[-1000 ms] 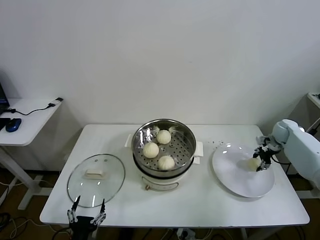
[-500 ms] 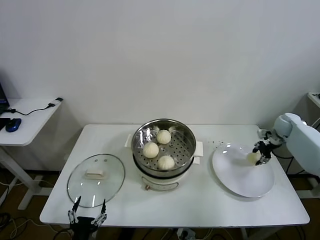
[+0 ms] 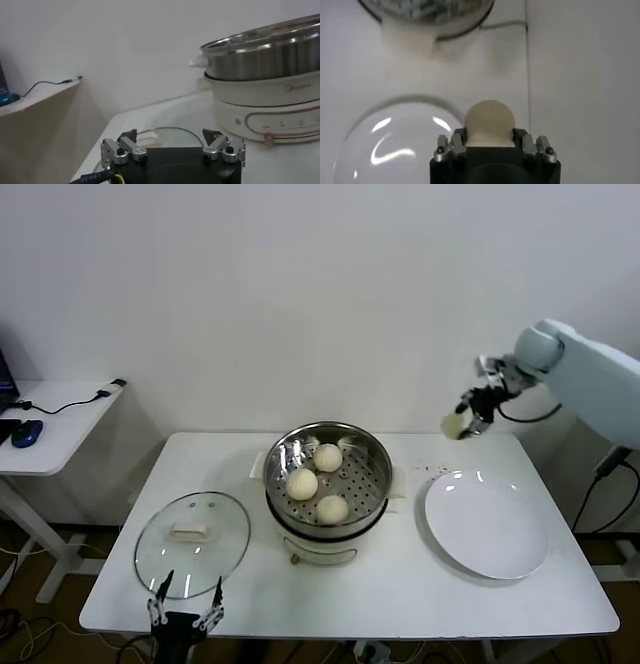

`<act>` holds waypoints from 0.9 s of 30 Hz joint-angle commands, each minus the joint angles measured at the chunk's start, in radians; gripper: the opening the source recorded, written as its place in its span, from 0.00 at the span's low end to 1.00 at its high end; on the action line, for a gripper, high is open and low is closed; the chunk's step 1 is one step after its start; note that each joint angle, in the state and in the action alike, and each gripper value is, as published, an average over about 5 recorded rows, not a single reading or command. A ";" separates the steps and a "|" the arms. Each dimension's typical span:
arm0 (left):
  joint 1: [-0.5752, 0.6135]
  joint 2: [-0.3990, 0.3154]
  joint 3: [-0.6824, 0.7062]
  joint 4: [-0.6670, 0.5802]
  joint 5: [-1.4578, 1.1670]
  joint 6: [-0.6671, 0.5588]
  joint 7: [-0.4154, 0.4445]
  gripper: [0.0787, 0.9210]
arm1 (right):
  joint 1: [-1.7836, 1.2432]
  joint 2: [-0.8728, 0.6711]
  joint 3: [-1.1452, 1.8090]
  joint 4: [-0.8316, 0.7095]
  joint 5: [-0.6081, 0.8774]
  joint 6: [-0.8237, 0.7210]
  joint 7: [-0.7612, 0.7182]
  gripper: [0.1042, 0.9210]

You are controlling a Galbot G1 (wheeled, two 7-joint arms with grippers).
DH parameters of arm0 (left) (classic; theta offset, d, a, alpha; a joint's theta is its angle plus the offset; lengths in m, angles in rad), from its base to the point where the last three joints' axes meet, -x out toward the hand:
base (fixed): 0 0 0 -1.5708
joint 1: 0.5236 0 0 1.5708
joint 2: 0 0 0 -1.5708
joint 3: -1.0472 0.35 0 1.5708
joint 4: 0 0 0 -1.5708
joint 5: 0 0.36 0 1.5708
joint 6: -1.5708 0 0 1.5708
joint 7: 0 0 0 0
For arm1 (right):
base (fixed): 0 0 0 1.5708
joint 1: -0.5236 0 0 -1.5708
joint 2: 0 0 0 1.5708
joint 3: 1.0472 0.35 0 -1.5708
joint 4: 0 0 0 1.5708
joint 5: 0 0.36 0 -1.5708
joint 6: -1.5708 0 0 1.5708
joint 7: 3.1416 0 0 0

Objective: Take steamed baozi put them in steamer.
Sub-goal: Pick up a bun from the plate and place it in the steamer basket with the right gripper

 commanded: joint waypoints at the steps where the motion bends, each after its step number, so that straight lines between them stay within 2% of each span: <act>1: 0.005 0.017 0.057 0.002 0.019 -0.009 -0.001 0.88 | 0.369 0.152 -0.397 0.236 0.483 -0.178 0.076 0.62; 9: -0.003 0.031 0.069 0.013 -0.001 -0.015 -0.003 0.88 | 0.318 0.272 -0.482 0.294 0.503 -0.231 0.157 0.61; 17: -0.013 0.039 0.056 0.030 -0.023 -0.012 -0.003 0.88 | 0.192 0.356 -0.474 0.239 0.486 -0.259 0.228 0.62; 27: -0.021 0.047 0.044 0.050 -0.029 -0.012 -0.002 0.88 | 0.108 0.384 -0.485 0.231 0.480 -0.265 0.260 0.62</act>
